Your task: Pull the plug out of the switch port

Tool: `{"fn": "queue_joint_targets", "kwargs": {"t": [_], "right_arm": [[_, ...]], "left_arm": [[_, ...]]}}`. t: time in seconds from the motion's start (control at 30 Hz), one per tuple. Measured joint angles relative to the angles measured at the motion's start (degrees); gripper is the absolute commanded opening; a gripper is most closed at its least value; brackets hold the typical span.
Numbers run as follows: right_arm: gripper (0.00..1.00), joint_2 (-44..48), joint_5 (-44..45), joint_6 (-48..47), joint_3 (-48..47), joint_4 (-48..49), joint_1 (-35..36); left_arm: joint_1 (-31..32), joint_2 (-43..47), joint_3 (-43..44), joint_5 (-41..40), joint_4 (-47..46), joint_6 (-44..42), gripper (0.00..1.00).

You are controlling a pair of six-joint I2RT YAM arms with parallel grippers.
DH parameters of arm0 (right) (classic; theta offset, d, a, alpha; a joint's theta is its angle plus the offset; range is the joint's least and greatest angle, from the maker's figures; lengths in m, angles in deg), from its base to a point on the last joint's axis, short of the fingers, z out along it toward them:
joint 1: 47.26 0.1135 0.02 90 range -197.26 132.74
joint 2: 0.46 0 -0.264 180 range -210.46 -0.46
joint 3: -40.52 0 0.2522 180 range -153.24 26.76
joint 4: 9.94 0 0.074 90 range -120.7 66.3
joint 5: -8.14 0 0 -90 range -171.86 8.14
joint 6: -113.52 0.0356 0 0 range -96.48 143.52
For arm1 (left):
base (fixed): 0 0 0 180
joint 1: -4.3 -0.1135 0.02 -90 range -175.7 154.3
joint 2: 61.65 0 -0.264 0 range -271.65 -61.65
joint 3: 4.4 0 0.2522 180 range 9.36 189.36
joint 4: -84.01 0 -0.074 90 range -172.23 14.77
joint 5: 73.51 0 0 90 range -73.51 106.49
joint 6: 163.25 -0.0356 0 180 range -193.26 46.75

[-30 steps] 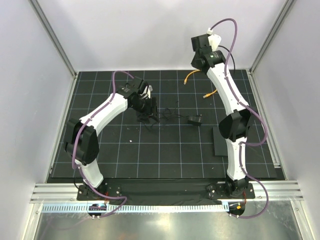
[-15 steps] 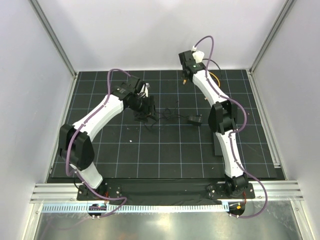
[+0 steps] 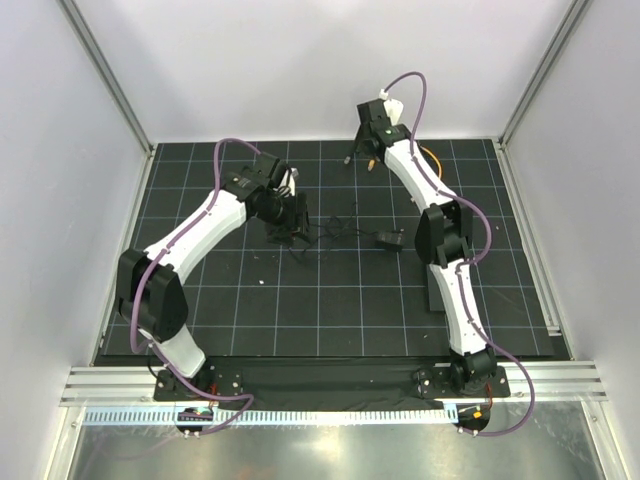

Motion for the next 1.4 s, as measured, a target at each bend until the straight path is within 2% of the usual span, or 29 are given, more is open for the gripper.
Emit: {"fn": "queue_joint_targets", "kwargs": {"t": [0.13, 0.27, 0.37, 0.43, 0.5, 0.63, 0.77, 1.0, 1.07, 1.1, 1.2, 1.4], "right_arm": [[0.58, 5.75, -1.88, -0.20, 5.81, -3.96, -1.44], [0.59, 16.92, -8.15, 2.23, 17.70, -9.75, -7.34], [0.59, 26.45, -12.33, 3.65, 28.06, -13.90, -15.41], [0.59, 33.18, -13.86, 4.20, 35.82, -15.74, -21.42], [0.58, 40.17, -14.84, 4.46, 44.46, -16.98, -26.43], [0.57, 55.19, -16.74, 4.81, 61.02, -19.65, -31.78], [0.57, 65.68, -21.20, 5.66, 73.96, -20.22, -36.83], [0.56, 65.00, -25.62, 6.25, 85.88, -17.31, -40.13], [0.54, 63.32, -26.10, 6.14, 86.23, -16.41, -41.70], [0.53, 62.38, -26.12, 6.03, 86.23, -15.74, -42.45], [0.48, 60.17, -25.86, 5.49, 86.20, -14.60, -44.50], [0.31, 59.39, -20.87, 4.59, 86.01, -14.91, -45.57]], "left_arm": [[0.48, -0.83, 0.70, 0.48, -0.17, -0.35, 0.56], [3.08, -4.42, 3.41, 1.14, -1.22, -0.33, 0.55], [6.51, -8.09, 6.36, 1.70, -1.95, -0.17, 0.51], [9.11, -10.71, 8.61, 2.16, -2.64, 0.72, 0.42], [11.45, -13.20, 11.19, 2.73, -3.21, 1.29, 0.38], [16.09, -19.26, 17.31, 3.72, -4.11, 2.49, 0.38], [20.13, -24.85, 23.17, 4.42, -5.16, 4.04, 0.39], [24.52, -34.84, 32.41, 6.56, -9.09, 8.22, 0.39], [25.14, -38.32, 35.39, 6.84, -9.86, 9.88, 0.36], [25.24, -39.41, 36.09, 6.80, -10.25, 10.32, 0.30], [25.40, -42.56, 37.94, 5.90, -10.56, 12.22, 0.21], [25.62, -43.74, 38.60, 3.30, -10.38, 14.03, 0.15]]}}
